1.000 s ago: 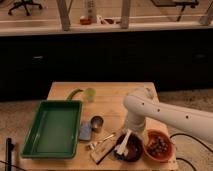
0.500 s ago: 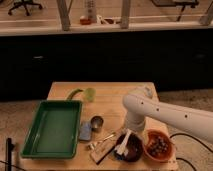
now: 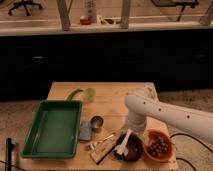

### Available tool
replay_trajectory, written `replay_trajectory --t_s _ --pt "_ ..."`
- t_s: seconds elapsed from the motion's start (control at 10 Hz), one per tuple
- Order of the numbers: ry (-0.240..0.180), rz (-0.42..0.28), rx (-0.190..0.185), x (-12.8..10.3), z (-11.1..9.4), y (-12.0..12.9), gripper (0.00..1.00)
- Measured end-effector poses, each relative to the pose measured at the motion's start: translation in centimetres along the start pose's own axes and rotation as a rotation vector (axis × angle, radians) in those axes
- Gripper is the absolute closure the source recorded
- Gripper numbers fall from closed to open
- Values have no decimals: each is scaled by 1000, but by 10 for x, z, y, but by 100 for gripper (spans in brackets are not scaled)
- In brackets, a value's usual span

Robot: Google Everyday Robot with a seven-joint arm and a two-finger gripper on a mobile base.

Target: Place brush in purple bowl

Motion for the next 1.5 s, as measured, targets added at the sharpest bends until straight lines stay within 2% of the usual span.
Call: replay_trajectory --t_s 1.5 --pt "-16 -30 -32 -2 0 -2 20"
